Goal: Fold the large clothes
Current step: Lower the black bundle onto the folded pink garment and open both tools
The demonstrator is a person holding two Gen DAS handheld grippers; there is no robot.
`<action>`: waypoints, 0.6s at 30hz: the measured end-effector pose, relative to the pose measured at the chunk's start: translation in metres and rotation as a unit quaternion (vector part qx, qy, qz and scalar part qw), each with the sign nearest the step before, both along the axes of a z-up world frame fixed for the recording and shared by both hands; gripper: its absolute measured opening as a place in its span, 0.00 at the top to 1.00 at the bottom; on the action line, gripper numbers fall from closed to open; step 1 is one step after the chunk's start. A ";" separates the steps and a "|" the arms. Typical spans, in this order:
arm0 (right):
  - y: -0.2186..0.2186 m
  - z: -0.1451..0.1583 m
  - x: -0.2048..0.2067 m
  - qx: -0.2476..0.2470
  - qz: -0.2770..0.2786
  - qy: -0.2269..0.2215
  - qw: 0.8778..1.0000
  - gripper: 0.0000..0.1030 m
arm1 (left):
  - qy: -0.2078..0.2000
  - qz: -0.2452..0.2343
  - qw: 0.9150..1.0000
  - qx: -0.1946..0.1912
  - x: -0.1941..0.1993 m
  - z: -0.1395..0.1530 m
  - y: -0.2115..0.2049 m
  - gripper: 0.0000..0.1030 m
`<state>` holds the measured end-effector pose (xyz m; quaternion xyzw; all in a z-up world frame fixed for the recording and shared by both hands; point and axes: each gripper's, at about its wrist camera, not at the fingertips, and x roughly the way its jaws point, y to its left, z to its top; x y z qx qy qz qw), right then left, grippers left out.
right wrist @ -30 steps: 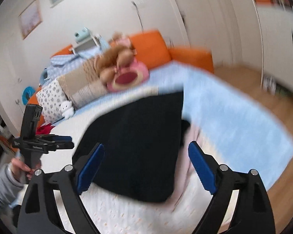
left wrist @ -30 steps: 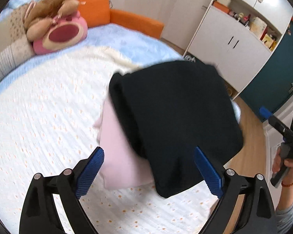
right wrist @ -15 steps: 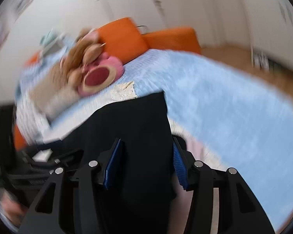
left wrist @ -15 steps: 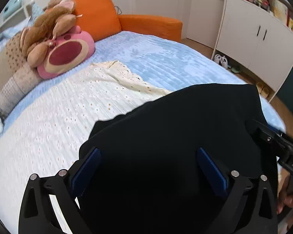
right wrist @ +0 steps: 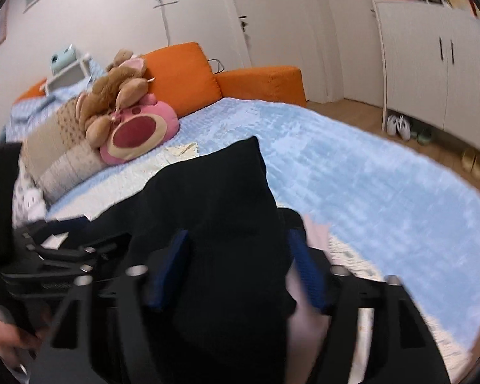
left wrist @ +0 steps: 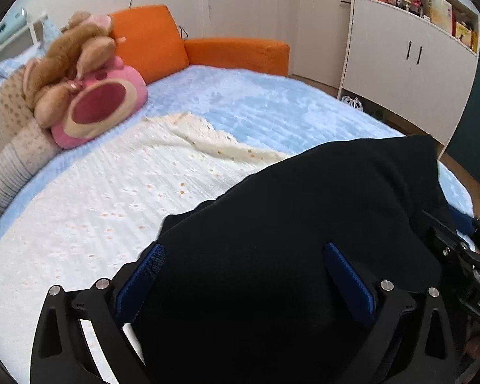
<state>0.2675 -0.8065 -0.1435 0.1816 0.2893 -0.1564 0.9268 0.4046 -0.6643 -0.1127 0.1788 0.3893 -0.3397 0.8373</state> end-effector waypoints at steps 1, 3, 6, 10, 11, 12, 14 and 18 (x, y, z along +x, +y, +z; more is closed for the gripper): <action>0.003 0.010 -0.008 -0.011 0.008 0.002 1.000 0.14 | -0.010 -0.006 1.000 -0.009 -0.011 0.011 0.008 0.02; 0.021 0.034 -0.033 -0.052 0.025 -0.002 0.998 0.04 | -0.033 -0.017 0.999 -0.031 -0.037 0.031 0.027 0.02; 0.057 0.058 -0.068 -0.091 0.042 -0.013 0.995 0.05 | -0.077 -0.014 0.994 -0.069 -0.084 0.059 0.062 0.02; 0.110 0.073 -0.110 -0.126 0.065 -0.029 0.989 0.05 | -0.104 0.006 0.985 -0.141 -0.133 0.074 0.107 0.02; 0.119 0.074 -0.118 -0.133 0.071 -0.034 0.988 0.05 | -0.115 0.009 0.978 -0.172 -0.146 0.074 0.121 0.02; 0.131 0.074 -0.128 -0.140 0.075 -0.039 0.987 0.05 | -0.122 0.012 0.974 -0.192 -0.156 0.072 0.132 0.02; 0.150 0.071 -0.141 -0.150 0.080 -0.044 0.985 0.05 | -0.144 0.029 0.964 -0.221 -0.174 0.065 0.154 0.02; 0.168 0.052 -0.155 -0.155 0.081 -0.056 0.983 0.05 | -0.160 0.028 0.974 -0.156 -0.190 0.052 0.160 0.02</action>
